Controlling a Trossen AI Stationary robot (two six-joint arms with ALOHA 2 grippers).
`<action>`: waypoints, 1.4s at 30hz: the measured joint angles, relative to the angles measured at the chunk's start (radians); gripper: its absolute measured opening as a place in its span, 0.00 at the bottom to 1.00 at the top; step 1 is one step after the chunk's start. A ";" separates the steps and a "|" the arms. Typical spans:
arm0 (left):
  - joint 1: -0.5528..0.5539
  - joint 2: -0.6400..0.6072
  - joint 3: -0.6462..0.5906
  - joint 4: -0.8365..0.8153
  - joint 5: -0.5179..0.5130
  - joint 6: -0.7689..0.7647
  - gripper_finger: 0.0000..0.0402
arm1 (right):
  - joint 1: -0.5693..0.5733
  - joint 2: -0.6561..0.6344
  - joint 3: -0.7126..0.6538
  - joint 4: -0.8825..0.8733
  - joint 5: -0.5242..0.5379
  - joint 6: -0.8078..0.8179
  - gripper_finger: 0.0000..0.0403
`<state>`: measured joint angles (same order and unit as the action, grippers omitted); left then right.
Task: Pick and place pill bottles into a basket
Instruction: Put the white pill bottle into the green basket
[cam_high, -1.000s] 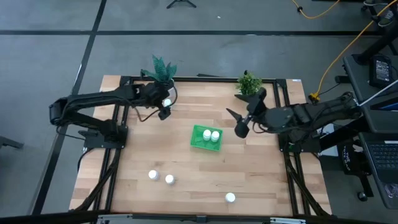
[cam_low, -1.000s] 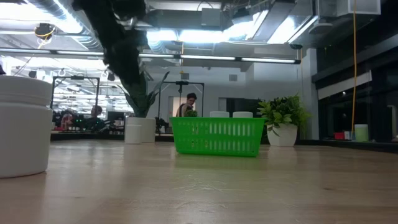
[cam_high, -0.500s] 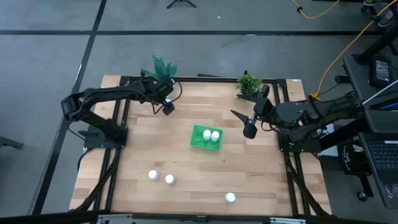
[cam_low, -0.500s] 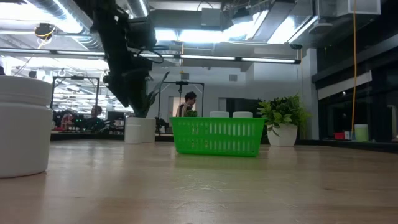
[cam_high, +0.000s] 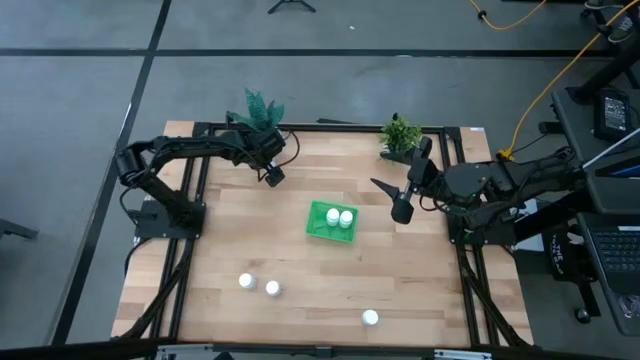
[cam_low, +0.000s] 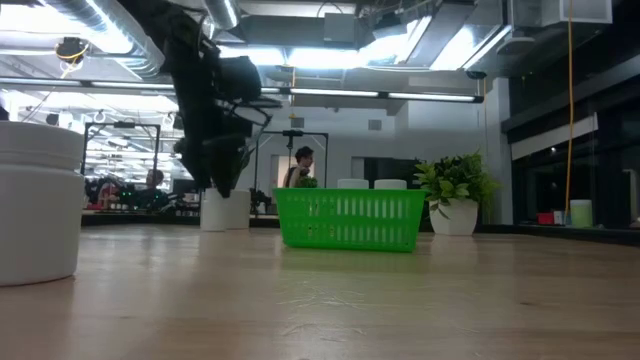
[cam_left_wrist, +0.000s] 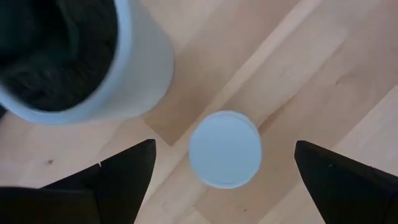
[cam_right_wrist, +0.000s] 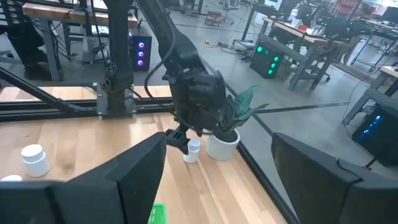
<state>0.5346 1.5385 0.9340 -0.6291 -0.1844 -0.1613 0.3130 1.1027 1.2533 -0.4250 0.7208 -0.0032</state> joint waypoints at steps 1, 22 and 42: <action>0.000 0.010 0.000 -0.001 0.000 0.000 0.94 | 0.000 0.000 0.000 0.002 0.000 0.000 0.73; 0.003 0.028 0.002 0.031 -0.003 -0.008 0.38 | 0.000 0.000 0.000 0.009 0.000 0.025 0.73; -0.354 -0.299 0.000 0.221 0.284 -0.245 0.38 | -0.029 0.001 0.000 -0.012 0.001 -0.001 0.73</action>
<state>0.1803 1.2395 0.9341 -0.4083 0.0992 -0.4061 0.2842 1.1034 1.2533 -0.4374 0.7216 -0.0041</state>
